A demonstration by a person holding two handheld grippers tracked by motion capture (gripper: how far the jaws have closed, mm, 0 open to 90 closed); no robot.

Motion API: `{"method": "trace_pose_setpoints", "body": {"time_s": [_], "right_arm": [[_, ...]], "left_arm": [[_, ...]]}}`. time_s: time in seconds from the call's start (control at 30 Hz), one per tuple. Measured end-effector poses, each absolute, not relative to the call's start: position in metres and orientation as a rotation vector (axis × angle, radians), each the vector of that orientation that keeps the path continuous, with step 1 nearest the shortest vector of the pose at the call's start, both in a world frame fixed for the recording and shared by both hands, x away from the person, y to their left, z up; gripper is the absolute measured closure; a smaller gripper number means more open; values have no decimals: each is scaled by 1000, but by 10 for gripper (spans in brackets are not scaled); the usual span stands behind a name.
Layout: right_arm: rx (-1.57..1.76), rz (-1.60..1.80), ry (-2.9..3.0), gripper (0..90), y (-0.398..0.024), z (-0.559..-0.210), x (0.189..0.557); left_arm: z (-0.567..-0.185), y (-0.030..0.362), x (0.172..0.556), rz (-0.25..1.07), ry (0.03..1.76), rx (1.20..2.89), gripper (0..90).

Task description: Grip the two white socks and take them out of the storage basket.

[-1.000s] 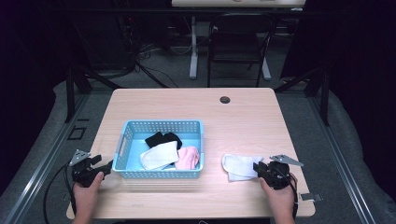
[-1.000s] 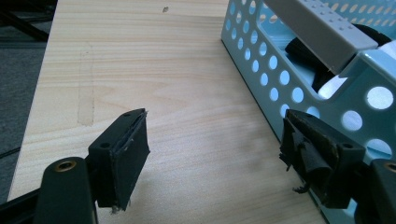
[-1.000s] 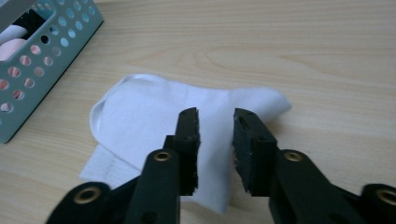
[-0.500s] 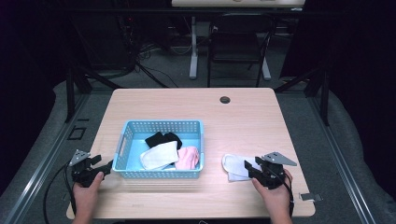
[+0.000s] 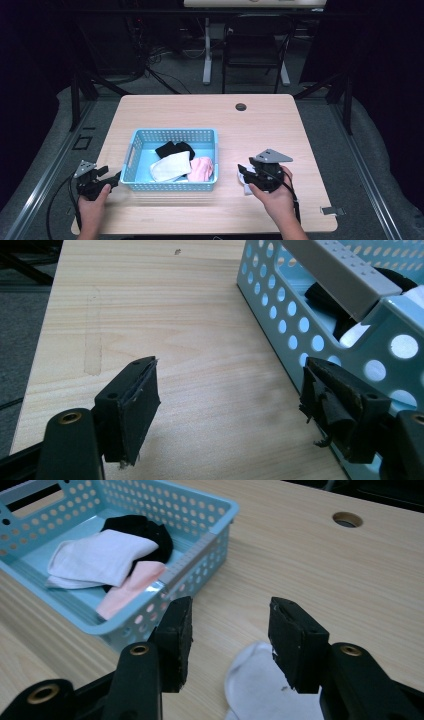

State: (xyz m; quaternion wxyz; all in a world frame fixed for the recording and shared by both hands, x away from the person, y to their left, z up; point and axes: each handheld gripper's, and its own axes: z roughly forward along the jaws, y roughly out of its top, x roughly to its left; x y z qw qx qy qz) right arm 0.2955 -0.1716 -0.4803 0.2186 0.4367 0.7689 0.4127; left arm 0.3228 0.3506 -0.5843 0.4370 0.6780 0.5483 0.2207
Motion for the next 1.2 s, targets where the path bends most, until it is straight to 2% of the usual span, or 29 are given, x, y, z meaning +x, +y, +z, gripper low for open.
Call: {"method": "trace_pose_setpoints", "body": {"time_s": [0.47, 0.6, 0.73, 0.97, 1.2], "right_arm": [[1199, 1104, 2212, 494, -109, -463, 322], [1223, 1090, 2248, 568, -95, -460, 334], [1247, 1080, 2286, 581, -78, -460, 345], [1305, 1031, 2358, 673, -51, -469, 365], [1382, 963, 2429, 690, -28, -482, 383]], "left_arm": [[-584, 351, 323, 545, 1363, 1686, 233], [-584, 351, 323, 544, 1364, 1685, 233], [-584, 352, 323, 544, 1364, 1685, 233], [-584, 352, 323, 540, 1366, 1688, 233], [-584, 352, 323, 540, 1364, 1687, 233]]}}
